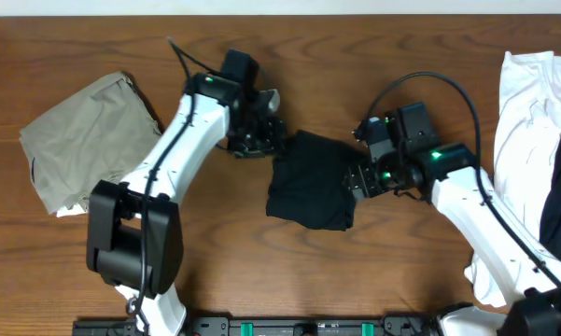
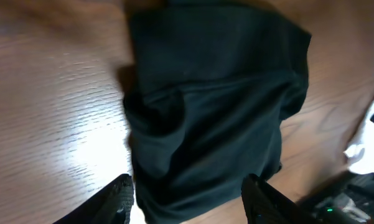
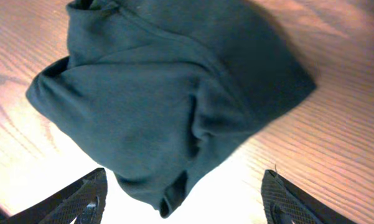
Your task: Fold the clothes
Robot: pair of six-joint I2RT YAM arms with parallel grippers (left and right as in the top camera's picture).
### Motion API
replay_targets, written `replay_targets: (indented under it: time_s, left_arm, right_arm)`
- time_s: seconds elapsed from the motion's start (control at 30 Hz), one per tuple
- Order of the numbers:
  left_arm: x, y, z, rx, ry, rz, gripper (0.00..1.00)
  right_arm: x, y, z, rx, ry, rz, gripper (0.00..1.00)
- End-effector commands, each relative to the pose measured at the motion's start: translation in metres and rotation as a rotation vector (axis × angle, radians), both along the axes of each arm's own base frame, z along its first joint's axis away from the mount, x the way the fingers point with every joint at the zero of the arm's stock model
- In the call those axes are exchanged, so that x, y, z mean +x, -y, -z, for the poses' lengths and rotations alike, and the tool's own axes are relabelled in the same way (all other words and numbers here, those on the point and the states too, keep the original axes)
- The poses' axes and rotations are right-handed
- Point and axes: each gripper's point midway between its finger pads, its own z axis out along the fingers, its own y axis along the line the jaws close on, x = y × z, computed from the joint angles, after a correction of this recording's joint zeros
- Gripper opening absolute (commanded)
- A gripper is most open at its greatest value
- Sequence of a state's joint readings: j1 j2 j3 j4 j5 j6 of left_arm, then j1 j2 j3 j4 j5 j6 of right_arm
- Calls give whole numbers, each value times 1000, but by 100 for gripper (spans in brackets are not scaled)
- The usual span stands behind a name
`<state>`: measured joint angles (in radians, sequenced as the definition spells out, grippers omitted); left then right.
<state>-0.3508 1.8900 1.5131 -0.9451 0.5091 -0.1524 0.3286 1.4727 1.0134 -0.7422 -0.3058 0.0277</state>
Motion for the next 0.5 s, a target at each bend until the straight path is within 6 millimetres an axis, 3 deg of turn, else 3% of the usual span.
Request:
replay_targets:
  time_s: [0.0, 0.23, 0.4, 0.47]
  left_arm:
    - [-7, 3, 17, 60, 0, 50, 58]
    - [-10, 7, 46, 158, -8, 89, 59]
    - [-12, 8, 72, 179, -62, 97, 58]
    - [-13, 8, 83, 188, -83, 99, 58]
  right_arm:
    - [-12, -8, 25, 14, -98, 24, 74]
    - [-20, -24, 53, 43, -187, 21, 63]
    - [-23, -24, 66, 26, -226, 22, 46]
    - [-23, -24, 71, 21, -240, 30, 49]
